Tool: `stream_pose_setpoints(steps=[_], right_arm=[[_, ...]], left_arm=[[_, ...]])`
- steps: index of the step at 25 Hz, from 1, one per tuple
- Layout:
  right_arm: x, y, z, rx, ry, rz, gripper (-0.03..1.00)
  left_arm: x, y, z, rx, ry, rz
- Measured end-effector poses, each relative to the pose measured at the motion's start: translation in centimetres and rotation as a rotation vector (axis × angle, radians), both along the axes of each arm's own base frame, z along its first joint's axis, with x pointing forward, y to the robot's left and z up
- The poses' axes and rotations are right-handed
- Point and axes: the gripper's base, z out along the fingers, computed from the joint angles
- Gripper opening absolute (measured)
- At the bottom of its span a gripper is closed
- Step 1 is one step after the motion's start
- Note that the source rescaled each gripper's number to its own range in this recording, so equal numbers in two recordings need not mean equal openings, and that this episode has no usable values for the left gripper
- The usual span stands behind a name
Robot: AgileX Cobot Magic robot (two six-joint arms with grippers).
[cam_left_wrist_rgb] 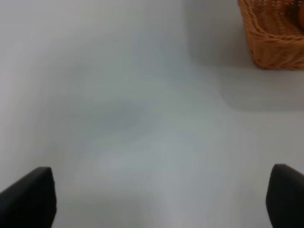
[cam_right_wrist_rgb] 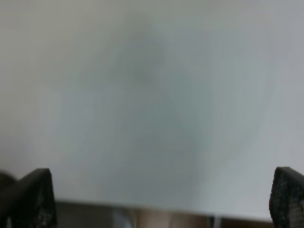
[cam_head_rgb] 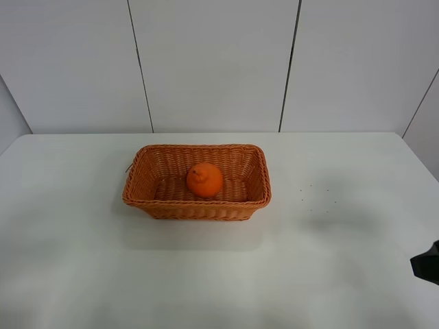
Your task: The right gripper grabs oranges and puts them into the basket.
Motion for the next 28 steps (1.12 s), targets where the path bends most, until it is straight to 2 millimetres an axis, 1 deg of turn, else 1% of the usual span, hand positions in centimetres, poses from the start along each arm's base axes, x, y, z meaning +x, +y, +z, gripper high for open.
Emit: stream_pose_setpoints(steps=[2, 4, 8, 15, 17, 28], right_arm=[[-1.7, 0.0, 0.0, 0.001, -0.086, 0.0, 1.0], [-3.2, -0.1, 0.5, 0.002, -0.183, 0.0, 1.0], [-5.5, -0.2, 1.2, 0.003, -0.338, -0.001, 1.0], [-9.0, -0.2, 1.6, 0.008, -0.563, -0.001, 1.0], [-9.4, -0.3, 1.6, 0.004, -0.584, -0.004, 1.0], [-9.4, -0.3, 1.5, -0.002, -0.584, -0.008, 1.0]], left_arm=[[0.0, 0.0, 0.0, 0.0, 0.0, 0.0], [0.0, 0.0, 0.0, 0.0, 0.0, 0.0], [0.0, 0.0, 0.0, 0.0, 0.0, 0.0], [0.0, 0.0, 0.0, 0.0, 0.0, 0.0], [0.0, 0.0, 0.0, 0.0, 0.0, 0.0], [0.0, 0.0, 0.0, 0.0, 0.0, 0.0]])
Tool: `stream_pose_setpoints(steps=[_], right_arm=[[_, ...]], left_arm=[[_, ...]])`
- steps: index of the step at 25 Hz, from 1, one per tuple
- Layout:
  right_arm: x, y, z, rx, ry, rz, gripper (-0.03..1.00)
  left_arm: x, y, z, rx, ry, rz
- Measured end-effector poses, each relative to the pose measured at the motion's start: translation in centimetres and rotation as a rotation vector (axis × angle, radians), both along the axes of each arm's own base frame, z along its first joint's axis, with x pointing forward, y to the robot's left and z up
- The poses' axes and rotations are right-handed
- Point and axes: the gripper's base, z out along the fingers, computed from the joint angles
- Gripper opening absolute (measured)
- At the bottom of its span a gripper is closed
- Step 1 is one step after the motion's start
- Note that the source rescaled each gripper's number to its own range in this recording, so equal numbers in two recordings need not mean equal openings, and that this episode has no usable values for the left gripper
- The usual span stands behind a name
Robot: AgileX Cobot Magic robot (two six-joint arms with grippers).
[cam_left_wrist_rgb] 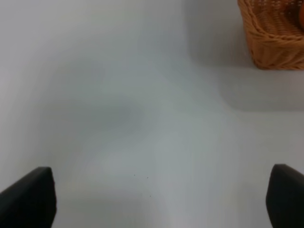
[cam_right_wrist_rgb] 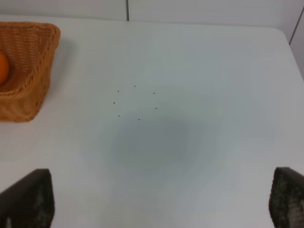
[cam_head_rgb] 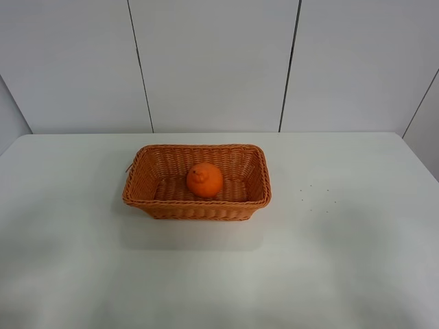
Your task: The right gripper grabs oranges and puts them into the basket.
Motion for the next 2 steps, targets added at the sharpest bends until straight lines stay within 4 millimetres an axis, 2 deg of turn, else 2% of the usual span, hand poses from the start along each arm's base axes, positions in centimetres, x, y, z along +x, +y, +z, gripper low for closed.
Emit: stream_pose_setpoints(steps=[2], right_arm=[[0.0, -0.01, 0.0, -0.001, 0.0, -0.001, 1.0]], left_arm=[[0.0, 0.0, 0.0, 0.0, 0.0, 0.0]])
